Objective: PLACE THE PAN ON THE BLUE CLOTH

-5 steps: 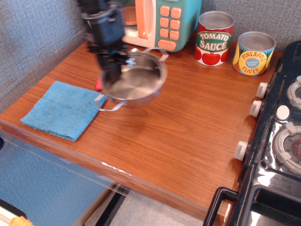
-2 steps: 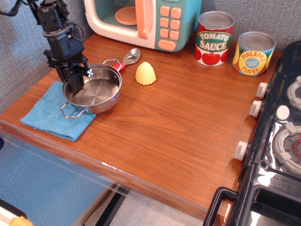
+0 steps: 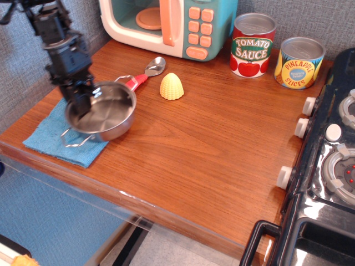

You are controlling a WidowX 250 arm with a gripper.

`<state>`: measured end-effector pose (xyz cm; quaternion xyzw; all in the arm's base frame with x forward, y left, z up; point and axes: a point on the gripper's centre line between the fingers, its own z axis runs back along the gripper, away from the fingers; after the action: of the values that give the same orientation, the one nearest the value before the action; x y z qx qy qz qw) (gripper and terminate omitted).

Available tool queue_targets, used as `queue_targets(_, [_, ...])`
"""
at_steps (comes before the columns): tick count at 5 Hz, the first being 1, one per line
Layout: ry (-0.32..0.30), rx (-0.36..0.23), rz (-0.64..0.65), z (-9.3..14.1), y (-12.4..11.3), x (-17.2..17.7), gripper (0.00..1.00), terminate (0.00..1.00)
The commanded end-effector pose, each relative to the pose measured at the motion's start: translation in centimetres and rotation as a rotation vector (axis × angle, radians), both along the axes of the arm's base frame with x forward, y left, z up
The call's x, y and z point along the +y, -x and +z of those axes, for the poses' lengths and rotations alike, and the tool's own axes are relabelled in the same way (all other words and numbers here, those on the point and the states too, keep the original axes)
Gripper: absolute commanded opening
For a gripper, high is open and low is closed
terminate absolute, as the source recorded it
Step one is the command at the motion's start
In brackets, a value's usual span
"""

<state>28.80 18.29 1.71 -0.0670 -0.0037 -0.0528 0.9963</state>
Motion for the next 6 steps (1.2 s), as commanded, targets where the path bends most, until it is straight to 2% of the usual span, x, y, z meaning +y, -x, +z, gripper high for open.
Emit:
queue_targets(1, [-0.035, -0.124, -0.011, 4.0, 2.8, 0.8, 0.0, 0.0])
queue_targets(2, [-0.035, -0.137, -0.006, 4.2, 3.3, 1.0, 0.0, 0.0])
queue_targets(4, [-0.065, -0.106, 0.038, 3.4, 3.7, 1.6, 0.0, 0.0])
queue_targets(5, [-0.091, -0.094, 0.039, 3.5, 3.6, 1.5, 1.0, 0.0])
queue_targets(6, [-0.112, -0.121, 0.027, 4.6, 3.4, 0.8, 1.0, 0.0])
